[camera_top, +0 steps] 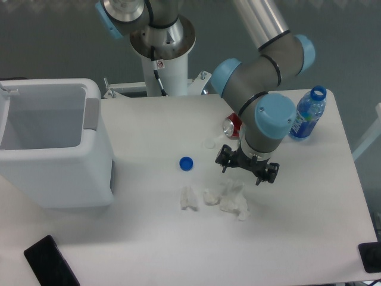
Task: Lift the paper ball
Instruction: 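Move the open gripper down toward the crumpled white paper pieces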
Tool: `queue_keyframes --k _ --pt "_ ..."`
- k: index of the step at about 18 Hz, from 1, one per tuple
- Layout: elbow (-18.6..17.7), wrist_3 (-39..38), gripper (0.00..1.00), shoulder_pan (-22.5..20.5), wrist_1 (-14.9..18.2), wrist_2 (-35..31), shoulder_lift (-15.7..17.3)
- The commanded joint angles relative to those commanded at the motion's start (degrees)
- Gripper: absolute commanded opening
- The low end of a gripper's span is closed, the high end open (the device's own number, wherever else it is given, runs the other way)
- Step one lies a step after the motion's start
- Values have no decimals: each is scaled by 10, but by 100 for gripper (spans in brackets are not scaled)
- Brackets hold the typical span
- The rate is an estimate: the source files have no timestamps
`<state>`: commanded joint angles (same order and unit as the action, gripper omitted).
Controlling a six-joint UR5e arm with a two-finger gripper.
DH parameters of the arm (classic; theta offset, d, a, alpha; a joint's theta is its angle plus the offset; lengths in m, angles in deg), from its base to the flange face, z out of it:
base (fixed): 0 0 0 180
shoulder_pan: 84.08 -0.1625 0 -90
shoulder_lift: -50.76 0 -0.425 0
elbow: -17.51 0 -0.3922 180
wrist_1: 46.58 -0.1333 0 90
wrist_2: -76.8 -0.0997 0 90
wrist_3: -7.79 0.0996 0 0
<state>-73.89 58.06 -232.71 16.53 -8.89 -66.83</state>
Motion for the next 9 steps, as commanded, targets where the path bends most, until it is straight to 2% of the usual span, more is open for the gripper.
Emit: queue_keyframes --k 3,9 --pt "3 7 93 2 -17 -11 -17" --pt "10 18 88 -1 -25 -13 -37"
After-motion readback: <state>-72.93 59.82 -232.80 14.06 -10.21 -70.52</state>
